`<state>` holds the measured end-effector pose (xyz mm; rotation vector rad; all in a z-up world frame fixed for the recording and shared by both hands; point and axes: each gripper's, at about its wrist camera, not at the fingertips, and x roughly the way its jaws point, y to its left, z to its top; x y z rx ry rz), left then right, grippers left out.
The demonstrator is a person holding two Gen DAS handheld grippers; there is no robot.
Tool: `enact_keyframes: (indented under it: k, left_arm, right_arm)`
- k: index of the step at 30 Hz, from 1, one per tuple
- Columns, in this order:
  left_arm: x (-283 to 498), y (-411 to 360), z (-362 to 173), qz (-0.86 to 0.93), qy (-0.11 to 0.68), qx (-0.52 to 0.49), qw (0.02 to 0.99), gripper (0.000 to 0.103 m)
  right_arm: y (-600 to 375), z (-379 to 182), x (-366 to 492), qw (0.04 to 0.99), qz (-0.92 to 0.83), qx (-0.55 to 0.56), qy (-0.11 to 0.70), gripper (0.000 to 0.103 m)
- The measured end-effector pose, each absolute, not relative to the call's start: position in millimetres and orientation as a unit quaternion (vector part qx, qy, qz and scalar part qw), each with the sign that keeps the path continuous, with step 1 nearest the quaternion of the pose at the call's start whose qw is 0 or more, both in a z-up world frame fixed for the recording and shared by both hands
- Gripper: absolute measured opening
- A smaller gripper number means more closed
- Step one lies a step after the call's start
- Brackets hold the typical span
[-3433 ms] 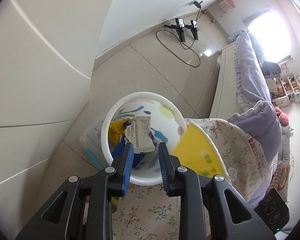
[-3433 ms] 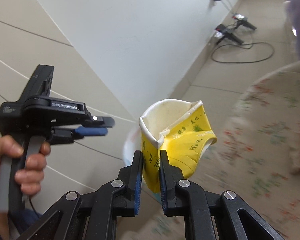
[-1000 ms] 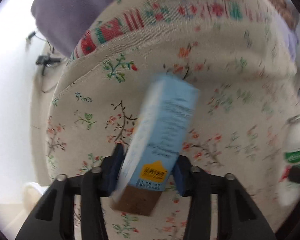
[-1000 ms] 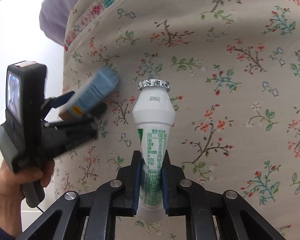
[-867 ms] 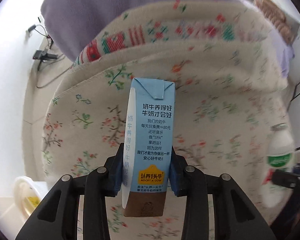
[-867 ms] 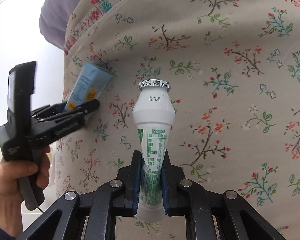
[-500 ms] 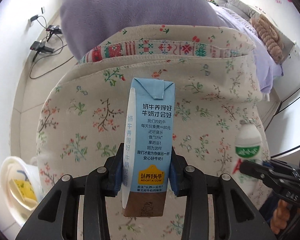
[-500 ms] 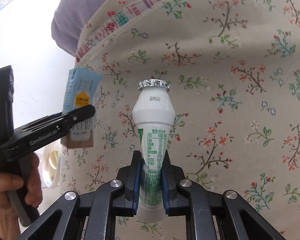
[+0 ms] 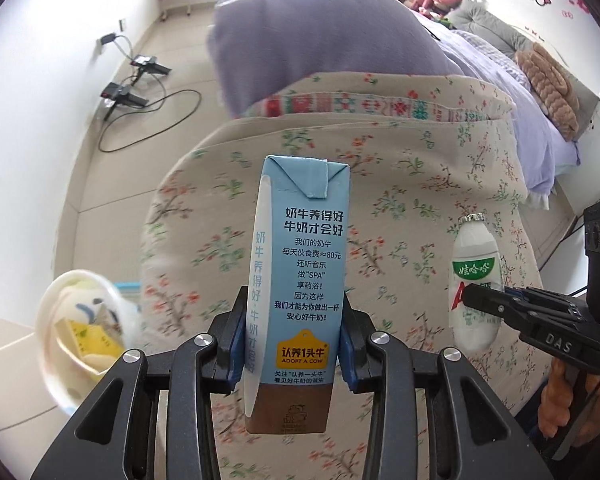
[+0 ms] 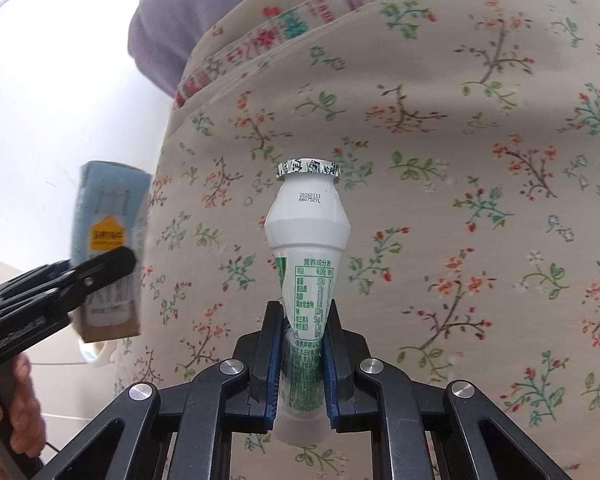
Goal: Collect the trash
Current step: 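Carry the milk carton to the bucket and release it with the left gripper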
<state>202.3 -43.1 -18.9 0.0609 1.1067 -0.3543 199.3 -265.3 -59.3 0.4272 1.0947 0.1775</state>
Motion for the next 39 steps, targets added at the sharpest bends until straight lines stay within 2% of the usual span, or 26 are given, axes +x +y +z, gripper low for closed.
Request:
enact_keyframes:
  k: [12, 20, 27, 39]
  left_arm:
    - [197, 29, -17, -0.116, 0.526, -0.008, 0.842, 0.040]
    - [201, 137, -17, -0.019, 0.534, -0.138, 0.834, 0.040]
    - [192, 213, -43, 0.047, 0.552, -0.238, 0.798, 0.040]
    - [181, 249, -95, 0.115, 0.589, -0.293, 0.744, 0.040]
  right_arm:
    - [-227, -74, 215, 0.827, 0.091, 0.167, 0.528, 0.016]
    - [-188, -76, 220, 0.842, 0.100, 0.113, 0.518, 0.016]
    - [-146, -73, 215, 0.862, 0.125, 0.044, 0.489, 0.016]
    - [-101, -89, 218, 0.850, 0.163, 0.029, 0.501, 0.016]
